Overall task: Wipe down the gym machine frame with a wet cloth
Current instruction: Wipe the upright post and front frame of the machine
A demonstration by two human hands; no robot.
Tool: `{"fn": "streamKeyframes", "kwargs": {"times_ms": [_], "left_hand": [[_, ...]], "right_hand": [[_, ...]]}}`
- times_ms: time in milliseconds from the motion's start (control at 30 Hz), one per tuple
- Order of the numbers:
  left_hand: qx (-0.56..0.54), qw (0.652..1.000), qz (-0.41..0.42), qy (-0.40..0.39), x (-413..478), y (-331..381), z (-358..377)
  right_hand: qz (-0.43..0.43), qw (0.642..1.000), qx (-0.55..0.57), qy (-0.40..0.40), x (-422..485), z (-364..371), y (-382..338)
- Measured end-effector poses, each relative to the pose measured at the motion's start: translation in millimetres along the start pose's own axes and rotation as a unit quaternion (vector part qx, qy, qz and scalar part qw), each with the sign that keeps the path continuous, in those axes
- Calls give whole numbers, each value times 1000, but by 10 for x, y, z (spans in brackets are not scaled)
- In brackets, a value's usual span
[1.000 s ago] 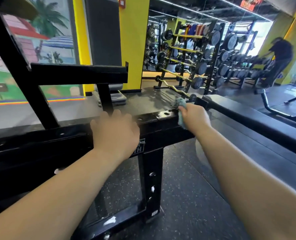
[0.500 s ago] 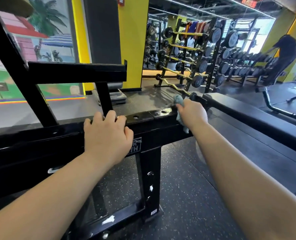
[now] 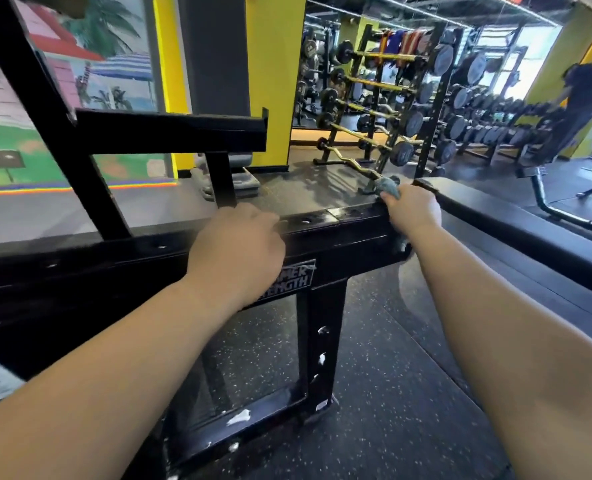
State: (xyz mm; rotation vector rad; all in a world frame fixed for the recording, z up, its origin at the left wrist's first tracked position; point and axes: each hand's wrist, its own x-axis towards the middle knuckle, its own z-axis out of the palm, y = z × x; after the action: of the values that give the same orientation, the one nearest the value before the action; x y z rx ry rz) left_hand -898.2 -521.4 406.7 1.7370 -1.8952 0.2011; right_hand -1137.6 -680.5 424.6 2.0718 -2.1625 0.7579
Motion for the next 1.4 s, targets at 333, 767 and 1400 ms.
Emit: {"fn": "streamKeyframes", "kwargs": {"times_ms": [333, 767, 1400], "left_hand": [[56, 981, -137, 126, -619, -869, -482], [-11, 985, -20, 169, -1403, -1339, -801], [69, 950, 128, 276, -1622, -1938, -439]], "right_hand": [[-282, 958, 49, -17, -1632, 182, -2004], [-223, 975, -12, 5, -1576, 175, -2114], [-336, 936, 102, 31, -2384, 335, -2913]]}}
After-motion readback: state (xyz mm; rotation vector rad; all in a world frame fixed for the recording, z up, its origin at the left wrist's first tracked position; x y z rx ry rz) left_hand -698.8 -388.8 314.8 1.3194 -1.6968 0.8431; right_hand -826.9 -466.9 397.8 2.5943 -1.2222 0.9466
